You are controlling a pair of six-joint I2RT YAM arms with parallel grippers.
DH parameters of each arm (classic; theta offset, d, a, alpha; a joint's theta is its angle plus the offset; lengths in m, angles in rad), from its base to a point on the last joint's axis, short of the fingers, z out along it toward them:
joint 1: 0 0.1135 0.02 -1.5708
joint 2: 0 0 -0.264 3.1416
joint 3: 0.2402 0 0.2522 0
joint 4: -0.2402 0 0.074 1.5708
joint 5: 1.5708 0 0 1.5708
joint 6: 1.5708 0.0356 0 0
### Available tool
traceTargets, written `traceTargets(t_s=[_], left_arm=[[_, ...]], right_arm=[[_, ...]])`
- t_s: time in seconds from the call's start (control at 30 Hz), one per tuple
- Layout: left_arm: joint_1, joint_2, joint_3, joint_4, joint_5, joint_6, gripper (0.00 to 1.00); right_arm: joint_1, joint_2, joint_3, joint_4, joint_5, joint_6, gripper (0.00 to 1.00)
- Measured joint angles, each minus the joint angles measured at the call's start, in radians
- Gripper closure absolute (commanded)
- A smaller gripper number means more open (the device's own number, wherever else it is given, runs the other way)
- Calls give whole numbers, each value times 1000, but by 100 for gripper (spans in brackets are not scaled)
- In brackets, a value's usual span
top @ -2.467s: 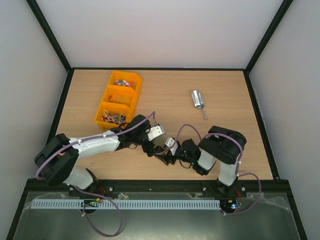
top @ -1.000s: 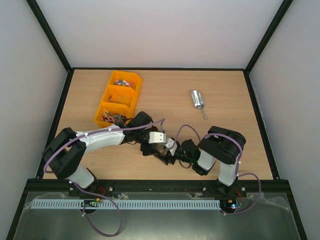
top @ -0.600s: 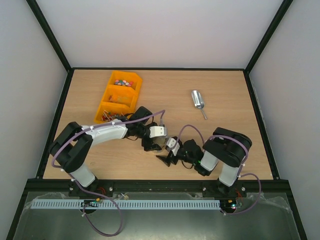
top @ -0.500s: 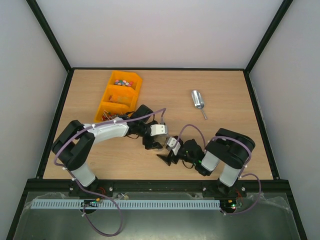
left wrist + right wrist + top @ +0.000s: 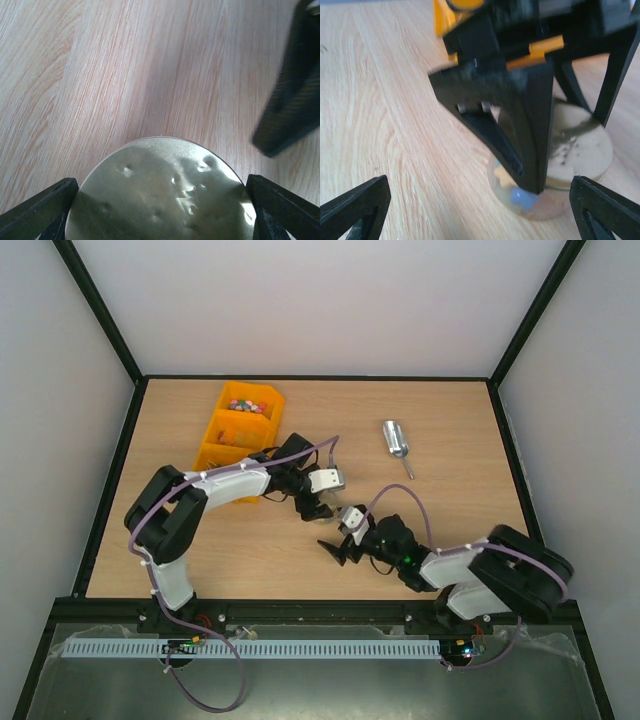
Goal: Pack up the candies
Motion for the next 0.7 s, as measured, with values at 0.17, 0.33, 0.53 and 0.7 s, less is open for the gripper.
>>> traceTargets(t_s=[0.17, 0.33, 0.53, 0.7], left_arm=[[0, 30, 69, -43, -19, -60, 1], [4, 28, 146, -80, -14, -108, 1], [32, -13, 190, -155, 29, -174, 1], [100, -42, 296, -218, 29, -231, 1]], right_arm=[[0, -182, 11, -151, -3, 16, 1], [-2, -349, 23, -321, -18, 29, 1], [-6, -471, 101, -499, -41, 45, 1], [-16, -449, 254, -612, -34, 58, 1]])
